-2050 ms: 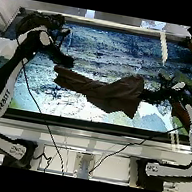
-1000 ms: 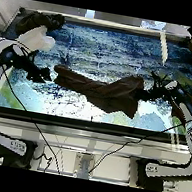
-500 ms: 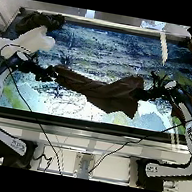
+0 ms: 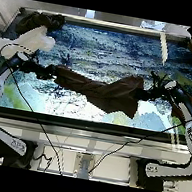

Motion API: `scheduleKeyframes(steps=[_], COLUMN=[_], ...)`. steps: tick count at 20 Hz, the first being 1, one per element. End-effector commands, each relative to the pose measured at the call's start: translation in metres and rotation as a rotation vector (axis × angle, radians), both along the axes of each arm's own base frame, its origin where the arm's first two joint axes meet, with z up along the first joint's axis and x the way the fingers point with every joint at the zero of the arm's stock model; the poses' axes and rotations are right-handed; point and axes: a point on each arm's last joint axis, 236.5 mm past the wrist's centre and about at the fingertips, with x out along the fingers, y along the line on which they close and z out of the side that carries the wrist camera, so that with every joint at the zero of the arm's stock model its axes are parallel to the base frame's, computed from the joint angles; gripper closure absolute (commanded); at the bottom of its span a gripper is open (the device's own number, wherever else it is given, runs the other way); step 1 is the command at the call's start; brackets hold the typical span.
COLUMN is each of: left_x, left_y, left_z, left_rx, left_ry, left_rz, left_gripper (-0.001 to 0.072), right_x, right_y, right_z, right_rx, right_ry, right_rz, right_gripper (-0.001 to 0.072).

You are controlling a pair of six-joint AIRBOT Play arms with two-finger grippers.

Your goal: Fold the shirts.

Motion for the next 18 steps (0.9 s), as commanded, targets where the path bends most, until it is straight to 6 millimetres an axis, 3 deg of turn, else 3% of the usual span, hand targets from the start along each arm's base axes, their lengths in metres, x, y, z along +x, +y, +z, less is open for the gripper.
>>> scheduleKeyframes(steps=[1, 5, 6, 7, 8, 10, 12, 14, 16, 18], left_x=[-0.011, -0.026, -0.025, -0.024, -0.022, -0.017, -0.011, -0.003, 0.011, 0.028], left_y=[-0.005, -0.02, -0.024, -0.029, -0.034, -0.046, -0.065, -0.089, -0.103, -0.104], left_z=[-0.011, -0.031, -0.031, -0.03, -0.028, -0.018, 0.003, 0.039, 0.086, 0.131], left_rx=[-0.02, -0.042, -0.036, -0.038, -0.051, -0.113, -0.208, -0.337, -0.435, -0.439], left_ry=[0.05, 0.113, 0.101, 0.084, 0.066, 0.038, -0.023, -0.111, -0.217, -0.331], left_rz=[-0.026, -0.088, -0.11, -0.133, -0.152, -0.147, -0.182, -0.237, -0.267, -0.29], left_gripper=[0.0353, 0.037, 0.0451, 0.064, 0.0694, 0.0693, 0.0694, 0.0695, 0.0695, 0.0695], right_x=[0.0, 0.0, 0.0, 0.0, 0.001, 0.003, 0.005, 0.015, 0.033, 0.058], right_y=[0.0, 0.0, 0.001, 0.002, 0.002, 0.002, 0.004, 0.01, 0.012, 0.006], right_z=[0.0, 0.0, 0.0, 0.001, 0.001, 0.002, 0.008, 0.027, 0.059, 0.103], right_rx=[0.001, 0.002, 0.004, 0.008, 0.011, 0.012, 0.017, 0.042, 0.05, 0.028], right_ry=[0.002, 0.002, 0.001, 0.001, -0.003, -0.01, -0.031, -0.096, -0.185, -0.321], right_rz=[0.0, -0.001, -0.002, -0.003, -0.006, -0.007, -0.001, 0.025, 0.032, 0.014], right_gripper=[0.0685, 0.0684, 0.0684, 0.0684, 0.0685, 0.0685, 0.0685, 0.0686, 0.0686, 0.0686])
